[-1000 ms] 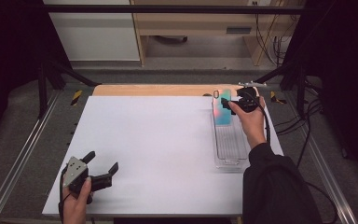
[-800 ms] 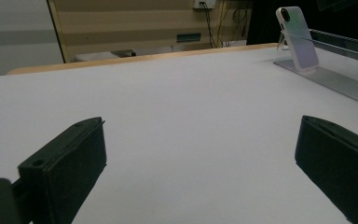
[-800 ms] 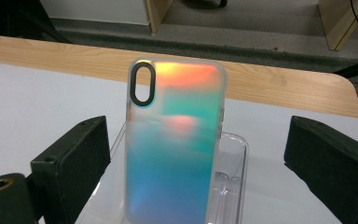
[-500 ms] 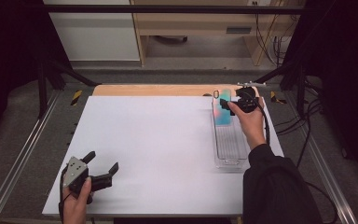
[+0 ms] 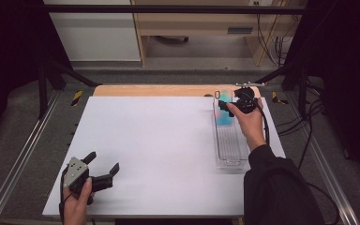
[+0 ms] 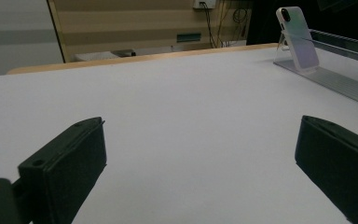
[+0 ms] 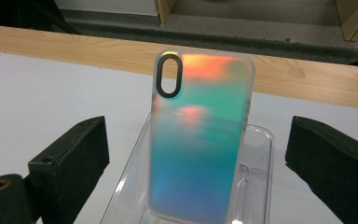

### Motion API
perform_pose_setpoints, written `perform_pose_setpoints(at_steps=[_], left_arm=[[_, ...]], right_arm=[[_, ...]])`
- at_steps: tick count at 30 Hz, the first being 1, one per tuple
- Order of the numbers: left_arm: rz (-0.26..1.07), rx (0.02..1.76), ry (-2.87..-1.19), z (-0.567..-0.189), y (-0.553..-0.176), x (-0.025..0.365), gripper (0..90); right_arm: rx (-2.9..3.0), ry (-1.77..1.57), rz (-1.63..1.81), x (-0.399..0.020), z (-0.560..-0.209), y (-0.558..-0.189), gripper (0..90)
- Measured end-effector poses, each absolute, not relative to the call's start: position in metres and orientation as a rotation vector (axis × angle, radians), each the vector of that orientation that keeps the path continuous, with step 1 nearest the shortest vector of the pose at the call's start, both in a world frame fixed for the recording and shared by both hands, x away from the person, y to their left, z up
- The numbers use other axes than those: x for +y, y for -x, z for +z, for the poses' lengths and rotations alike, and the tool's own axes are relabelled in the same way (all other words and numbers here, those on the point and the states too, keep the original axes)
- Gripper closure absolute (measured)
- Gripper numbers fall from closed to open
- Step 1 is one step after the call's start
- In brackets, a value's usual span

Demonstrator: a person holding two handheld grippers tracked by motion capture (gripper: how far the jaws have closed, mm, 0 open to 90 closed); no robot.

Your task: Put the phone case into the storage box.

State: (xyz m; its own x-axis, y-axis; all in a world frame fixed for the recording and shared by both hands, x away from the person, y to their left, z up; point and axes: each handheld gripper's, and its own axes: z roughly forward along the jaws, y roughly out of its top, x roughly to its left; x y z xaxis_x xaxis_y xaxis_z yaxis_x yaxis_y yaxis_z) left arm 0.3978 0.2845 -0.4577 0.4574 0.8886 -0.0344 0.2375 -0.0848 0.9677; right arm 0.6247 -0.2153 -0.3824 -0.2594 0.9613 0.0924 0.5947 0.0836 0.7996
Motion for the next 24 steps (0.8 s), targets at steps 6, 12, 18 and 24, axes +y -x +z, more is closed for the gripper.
perform_pose_setpoints(at_steps=[6, 12, 18, 24], left_arm=[[0.736, 1.008, -1.598, -0.4578, -0.3979, 0.2853, 1.7], [0.736, 1.009, -1.600, -0.4581, -0.3985, 0.2848, 1.7], [0.736, 1.008, -1.600, -0.4581, -0.3989, 0.2843, 1.7], [0.737, 1.005, -1.603, -0.4581, -0.3988, 0.2844, 1.7]], right_arm=[[1.907, -1.551, 1.048, -0.2155, -0.3802, -0.6231, 6.5], [1.922, -1.559, 1.053, -0.2148, -0.3779, -0.6206, 6.1], [1.934, -1.565, 1.063, -0.2136, -0.3765, -0.6183, 5.9], [1.938, -1.576, 1.063, -0.2125, -0.3749, -0.6166, 5.9]])
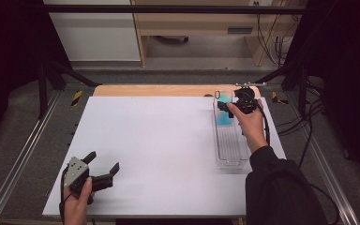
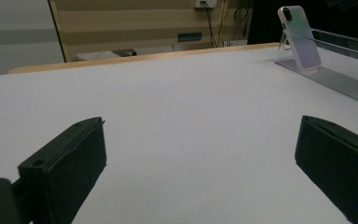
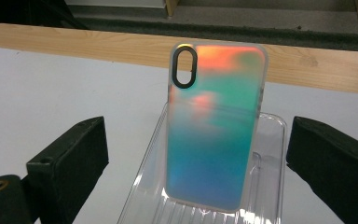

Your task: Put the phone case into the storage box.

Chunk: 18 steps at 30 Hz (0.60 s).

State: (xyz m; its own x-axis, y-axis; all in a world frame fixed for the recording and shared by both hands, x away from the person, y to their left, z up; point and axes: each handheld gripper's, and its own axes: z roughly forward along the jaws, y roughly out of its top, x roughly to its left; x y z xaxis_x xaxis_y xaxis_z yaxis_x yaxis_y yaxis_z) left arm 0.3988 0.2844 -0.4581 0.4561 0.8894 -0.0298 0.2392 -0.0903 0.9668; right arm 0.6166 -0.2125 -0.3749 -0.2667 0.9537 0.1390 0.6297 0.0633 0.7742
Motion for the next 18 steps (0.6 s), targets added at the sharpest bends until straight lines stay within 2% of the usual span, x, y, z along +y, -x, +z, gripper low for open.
perform_pose_setpoints(at_steps=[18], left_arm=[[0.740, 1.004, -1.604, -0.4581, -0.3981, 0.2849, 1.7]], right_arm=[[1.950, -1.556, 1.094, -0.2083, -0.3697, -0.6072, 5.4]])
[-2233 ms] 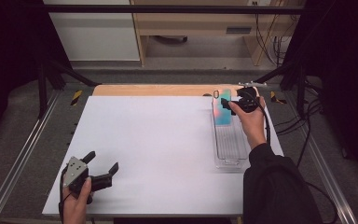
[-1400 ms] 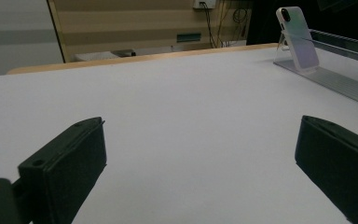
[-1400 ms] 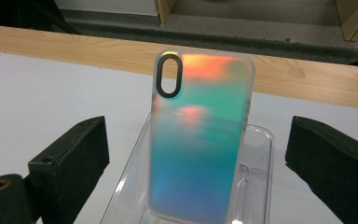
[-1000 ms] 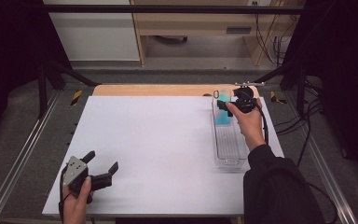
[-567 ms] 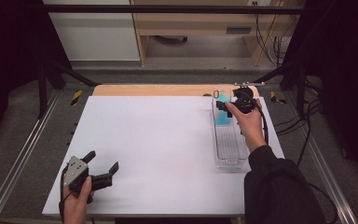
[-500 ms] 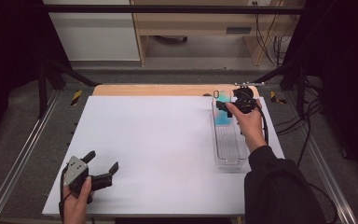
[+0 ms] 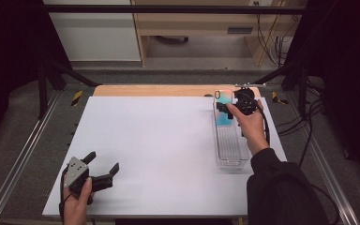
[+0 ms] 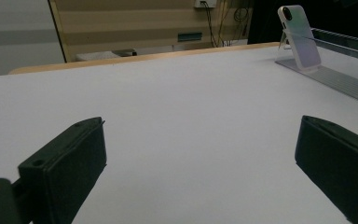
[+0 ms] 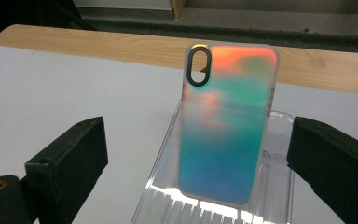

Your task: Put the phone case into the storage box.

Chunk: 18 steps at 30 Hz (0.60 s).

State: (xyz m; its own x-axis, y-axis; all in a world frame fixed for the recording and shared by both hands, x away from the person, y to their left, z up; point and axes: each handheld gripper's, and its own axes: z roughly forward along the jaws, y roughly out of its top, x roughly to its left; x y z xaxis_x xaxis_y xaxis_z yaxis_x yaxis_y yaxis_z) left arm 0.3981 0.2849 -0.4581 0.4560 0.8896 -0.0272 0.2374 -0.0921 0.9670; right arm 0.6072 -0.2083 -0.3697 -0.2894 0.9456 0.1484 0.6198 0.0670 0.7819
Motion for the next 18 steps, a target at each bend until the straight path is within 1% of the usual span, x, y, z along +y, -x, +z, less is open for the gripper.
perform_pose_setpoints(at_steps=[18], left_arm=[[0.740, 0.997, -1.610, -0.458, -0.398, 0.284, 1.7]], right_arm=[[1.969, -1.487, 1.129, -0.204, -0.358, -0.585, 5.0]])
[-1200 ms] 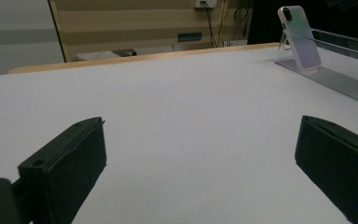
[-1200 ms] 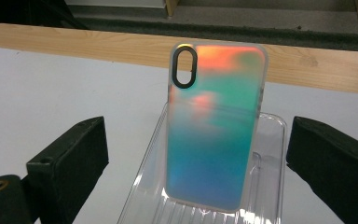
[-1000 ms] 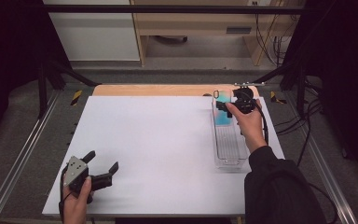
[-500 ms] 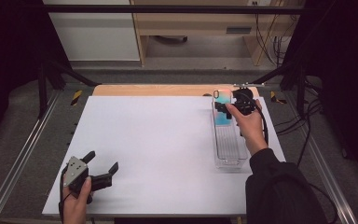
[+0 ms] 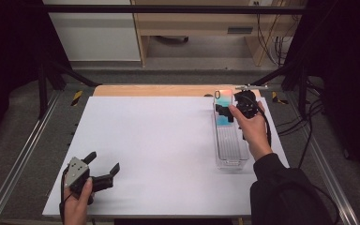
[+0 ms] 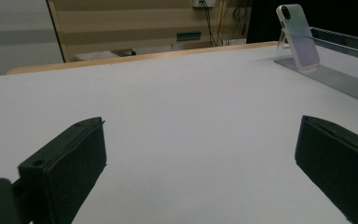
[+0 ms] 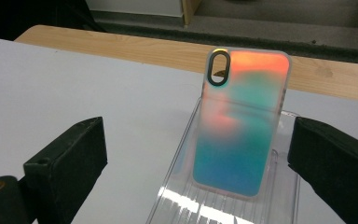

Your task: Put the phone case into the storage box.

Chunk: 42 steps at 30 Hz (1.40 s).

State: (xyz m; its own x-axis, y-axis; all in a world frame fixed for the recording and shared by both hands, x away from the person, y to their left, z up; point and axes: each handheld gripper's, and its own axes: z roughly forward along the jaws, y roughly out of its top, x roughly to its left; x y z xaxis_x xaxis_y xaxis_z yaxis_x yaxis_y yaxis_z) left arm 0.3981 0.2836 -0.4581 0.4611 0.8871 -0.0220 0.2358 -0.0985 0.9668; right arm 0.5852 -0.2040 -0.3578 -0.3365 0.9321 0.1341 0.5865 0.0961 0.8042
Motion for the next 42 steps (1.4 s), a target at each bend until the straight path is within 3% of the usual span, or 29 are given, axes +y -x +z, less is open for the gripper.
perform_pose_setpoints(at_steps=[42], left_arm=[[0.743, 0.995, -1.611, -0.458, -0.398, 0.285, 1.7]], right_arm=[[1.867, -1.302, 1.335, -0.217, -0.337, -0.544, 4.2]])
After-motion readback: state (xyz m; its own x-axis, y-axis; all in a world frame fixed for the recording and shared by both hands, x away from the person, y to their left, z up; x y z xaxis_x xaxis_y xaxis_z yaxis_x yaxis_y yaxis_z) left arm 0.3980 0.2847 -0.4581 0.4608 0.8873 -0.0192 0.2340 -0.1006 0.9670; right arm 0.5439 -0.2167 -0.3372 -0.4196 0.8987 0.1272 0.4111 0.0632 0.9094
